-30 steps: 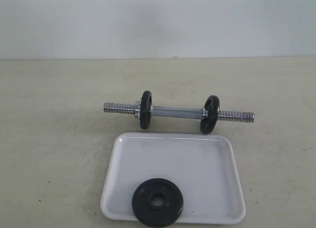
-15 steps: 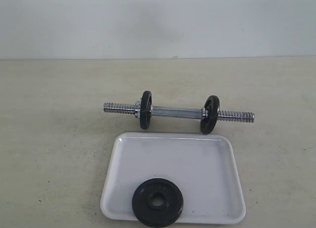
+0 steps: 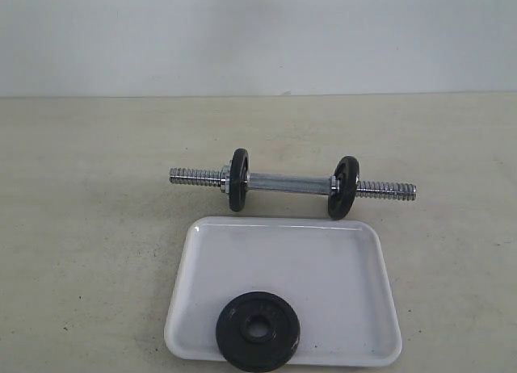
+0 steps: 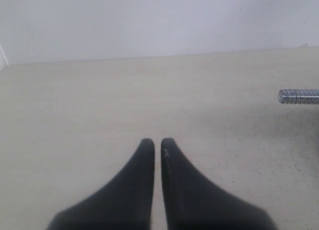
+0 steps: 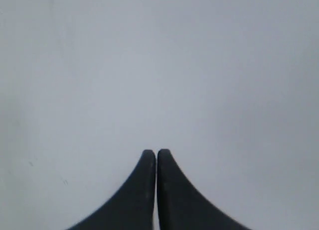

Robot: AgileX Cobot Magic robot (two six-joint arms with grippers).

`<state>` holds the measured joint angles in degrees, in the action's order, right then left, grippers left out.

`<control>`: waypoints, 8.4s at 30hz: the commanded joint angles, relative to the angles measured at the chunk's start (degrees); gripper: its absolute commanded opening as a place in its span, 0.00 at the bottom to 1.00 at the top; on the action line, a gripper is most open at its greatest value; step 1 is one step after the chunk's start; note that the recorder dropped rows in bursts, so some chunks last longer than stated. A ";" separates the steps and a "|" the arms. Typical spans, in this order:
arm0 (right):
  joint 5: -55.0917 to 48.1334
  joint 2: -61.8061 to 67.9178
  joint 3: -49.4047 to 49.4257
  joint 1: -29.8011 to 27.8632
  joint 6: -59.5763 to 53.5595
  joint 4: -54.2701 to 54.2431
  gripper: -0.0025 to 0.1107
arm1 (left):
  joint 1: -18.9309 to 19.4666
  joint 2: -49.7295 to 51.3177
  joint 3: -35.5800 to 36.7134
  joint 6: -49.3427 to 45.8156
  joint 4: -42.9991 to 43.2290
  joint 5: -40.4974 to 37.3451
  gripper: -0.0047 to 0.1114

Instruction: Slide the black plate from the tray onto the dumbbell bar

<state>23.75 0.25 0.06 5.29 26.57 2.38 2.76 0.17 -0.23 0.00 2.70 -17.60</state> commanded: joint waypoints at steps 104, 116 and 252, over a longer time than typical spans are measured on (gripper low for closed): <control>3.70 23.02 -31.68 -0.15 25.32 77.32 0.02 | -2.78 16.96 -35.88 -89.65 -65.40 -4.45 0.08; 6.11 23.02 -31.68 -0.15 42.48 69.36 0.72 | -2.78 64.77 -41.19 -94.11 -96.77 -32.35 0.79; 21.02 23.02 -29.91 -0.15 75.96 97.57 0.94 | -43.95 136.31 -105.67 -56.57 -2.70 -9.18 0.95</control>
<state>44.71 23.06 -30.09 5.29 102.43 99.98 -41.17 136.60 -105.57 -57.04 0.00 -27.61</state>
